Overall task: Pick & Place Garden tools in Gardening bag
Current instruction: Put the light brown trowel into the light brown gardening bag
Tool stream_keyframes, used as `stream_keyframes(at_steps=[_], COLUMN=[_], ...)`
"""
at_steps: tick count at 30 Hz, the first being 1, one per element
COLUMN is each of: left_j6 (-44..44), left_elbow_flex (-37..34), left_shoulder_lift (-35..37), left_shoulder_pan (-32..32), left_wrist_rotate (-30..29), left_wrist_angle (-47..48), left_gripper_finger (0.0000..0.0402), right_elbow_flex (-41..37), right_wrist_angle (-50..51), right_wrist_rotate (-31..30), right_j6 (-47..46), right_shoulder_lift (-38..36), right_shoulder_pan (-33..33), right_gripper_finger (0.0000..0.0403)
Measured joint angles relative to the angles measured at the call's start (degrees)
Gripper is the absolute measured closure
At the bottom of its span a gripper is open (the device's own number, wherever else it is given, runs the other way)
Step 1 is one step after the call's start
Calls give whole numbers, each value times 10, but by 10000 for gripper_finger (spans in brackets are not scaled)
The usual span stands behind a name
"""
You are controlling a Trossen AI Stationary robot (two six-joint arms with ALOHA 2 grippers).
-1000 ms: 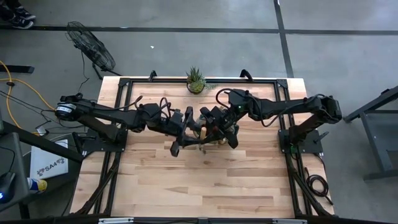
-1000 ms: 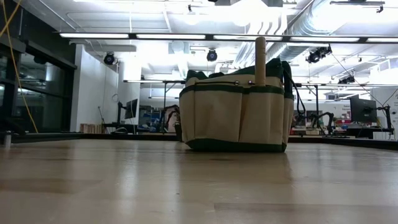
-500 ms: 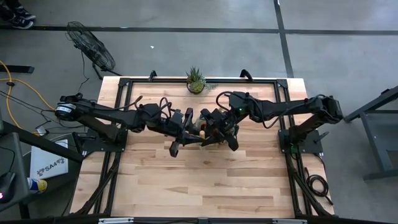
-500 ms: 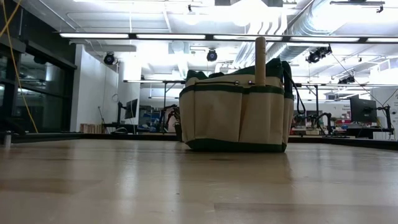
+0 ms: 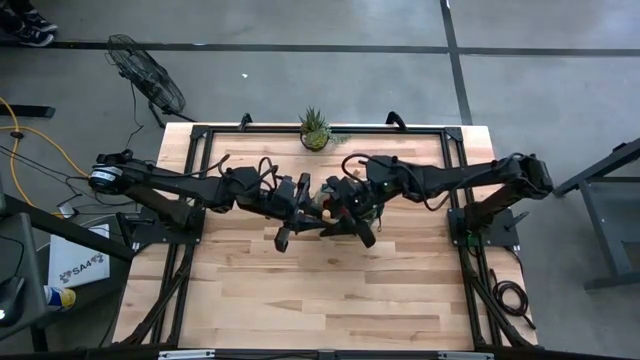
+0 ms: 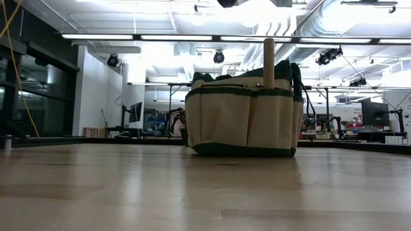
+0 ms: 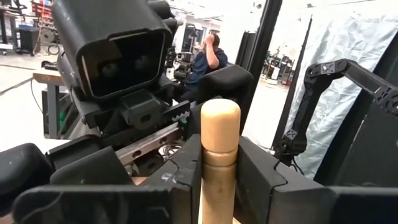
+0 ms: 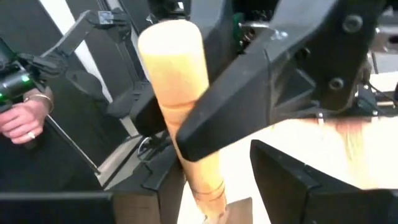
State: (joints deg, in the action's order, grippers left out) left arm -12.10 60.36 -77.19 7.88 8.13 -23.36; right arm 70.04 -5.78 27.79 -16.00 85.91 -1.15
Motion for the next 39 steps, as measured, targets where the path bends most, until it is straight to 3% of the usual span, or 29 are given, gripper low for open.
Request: stream_keyframes(at_steps=[5, 14, 17, 22, 28, 33, 39], left_j6=[-1, 16, 18, 18, 25, 43, 73], left_elbow_flex=[0, 0, 0, 0, 0, 0, 0], left_shoulder_lift=[0, 2, 2, -4, -36, -60, -86], left_shoulder_pan=[0, 0, 0, 0, 7, 16, 15], left_wrist_rotate=[-4, -61, -91, -117, -146, -193, -223], left_wrist_angle=[1, 18, 35, 40, 39, 34, 3], left_gripper_finger=[335, 335, 335, 335, 335, 335, 335], right_elbow_flex=[0, 0, 0, 0, -19, -67, -164], right_wrist_angle=[50, 273, 355, 449, 433, 406, 297], right_wrist_rotate=[3, 1, -48, -186, -283, -320, -326], right_j6=[-9, -60, -85, -90, -103, -139, -173], right_shoulder_lift=[-16, -96, -130, -185, -244, -297, -362], right_shoulder_pan=[0, 1, 0, -24, -69, -108, -144], right_gripper_finger=[230, 230, 229, 229, 229, 229, 229])
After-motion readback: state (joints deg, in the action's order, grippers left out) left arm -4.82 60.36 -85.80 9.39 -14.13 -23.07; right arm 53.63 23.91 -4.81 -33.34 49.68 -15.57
